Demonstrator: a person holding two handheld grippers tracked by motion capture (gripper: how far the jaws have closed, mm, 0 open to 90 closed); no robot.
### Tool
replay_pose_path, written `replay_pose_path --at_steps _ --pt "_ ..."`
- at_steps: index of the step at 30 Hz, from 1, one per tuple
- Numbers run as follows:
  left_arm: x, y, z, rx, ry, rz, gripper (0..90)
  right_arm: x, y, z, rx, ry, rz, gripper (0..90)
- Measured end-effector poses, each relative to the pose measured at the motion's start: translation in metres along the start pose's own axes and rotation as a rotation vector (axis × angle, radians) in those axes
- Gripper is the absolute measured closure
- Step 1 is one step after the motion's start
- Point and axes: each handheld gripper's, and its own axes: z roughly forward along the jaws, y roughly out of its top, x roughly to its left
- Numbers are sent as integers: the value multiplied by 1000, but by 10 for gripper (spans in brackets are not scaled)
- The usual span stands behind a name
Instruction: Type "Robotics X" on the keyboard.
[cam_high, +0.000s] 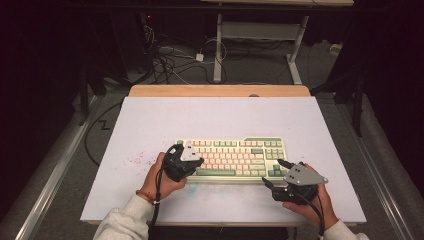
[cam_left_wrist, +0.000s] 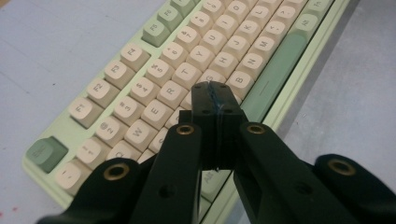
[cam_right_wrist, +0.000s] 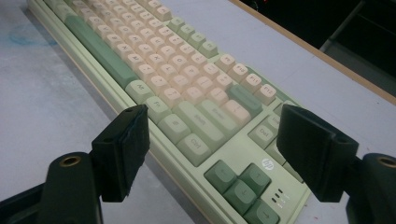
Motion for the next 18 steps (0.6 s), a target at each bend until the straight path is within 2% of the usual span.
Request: replay_pose_path --at_steps 10,18 --pt "-3 3 19 49 2 3 868 -1 1 -1 -13 -31 -11 265" --pt "-1 3 25 61 7 0 865 1 1 0 -8 -24 -28 264"
